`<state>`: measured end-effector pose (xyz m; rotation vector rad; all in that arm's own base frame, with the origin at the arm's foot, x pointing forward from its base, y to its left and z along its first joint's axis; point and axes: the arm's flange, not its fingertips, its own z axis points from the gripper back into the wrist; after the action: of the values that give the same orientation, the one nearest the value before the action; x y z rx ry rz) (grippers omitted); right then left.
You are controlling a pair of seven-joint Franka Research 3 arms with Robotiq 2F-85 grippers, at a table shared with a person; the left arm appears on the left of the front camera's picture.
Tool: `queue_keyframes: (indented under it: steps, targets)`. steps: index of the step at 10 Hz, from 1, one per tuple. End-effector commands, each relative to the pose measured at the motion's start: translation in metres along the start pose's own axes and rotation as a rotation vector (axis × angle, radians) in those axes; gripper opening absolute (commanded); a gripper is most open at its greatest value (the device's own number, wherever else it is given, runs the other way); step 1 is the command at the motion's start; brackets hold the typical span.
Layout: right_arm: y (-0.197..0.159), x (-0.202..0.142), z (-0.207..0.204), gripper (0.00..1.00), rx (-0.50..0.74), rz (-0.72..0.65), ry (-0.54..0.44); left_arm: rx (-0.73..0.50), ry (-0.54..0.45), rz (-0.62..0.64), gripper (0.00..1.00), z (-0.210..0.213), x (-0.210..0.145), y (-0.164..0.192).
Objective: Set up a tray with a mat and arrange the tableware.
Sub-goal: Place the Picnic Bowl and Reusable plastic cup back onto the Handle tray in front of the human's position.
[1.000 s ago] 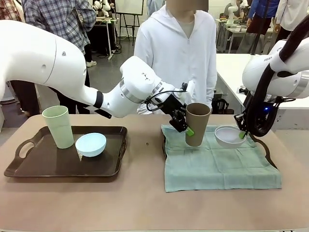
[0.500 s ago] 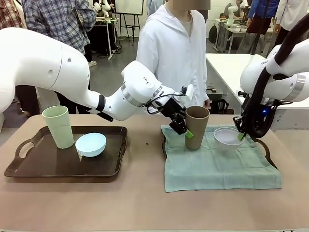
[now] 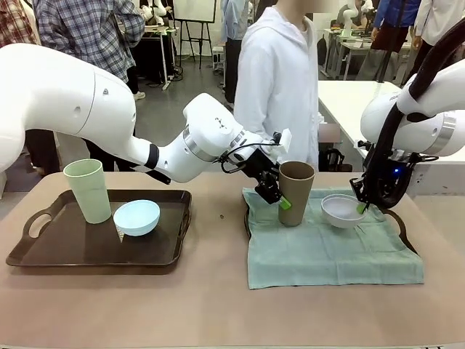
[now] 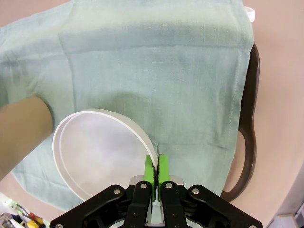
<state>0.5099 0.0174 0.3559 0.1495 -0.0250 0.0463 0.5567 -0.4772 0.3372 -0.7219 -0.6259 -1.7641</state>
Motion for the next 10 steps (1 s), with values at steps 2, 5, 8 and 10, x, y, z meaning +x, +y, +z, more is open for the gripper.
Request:
queue_keyframes:
  steps: [2, 5, 8, 10]
  targets:
    - [-0.009, 0.009, -0.006, 0.53, 0.032, 0.008, 0.004, -0.023, 0.012, 0.011, 1.00, 0.002, 0.005, 0.003]
    - [-0.010, 0.008, -0.002, 0.86, 0.033, -0.006, 0.000, -0.033, 0.014, 0.015, 1.00, 0.004, 0.005, 0.002]
    - [-0.015, 0.001, 0.019, 1.00, 0.030, -0.017, -0.034, -0.020, 0.029, 0.059, 1.00, 0.021, 0.002, -0.003]
    - [-0.014, -0.008, 0.041, 0.79, 0.046, 0.010, -0.061, -0.010, 0.033, 0.094, 1.00, 0.033, -0.004, -0.006]
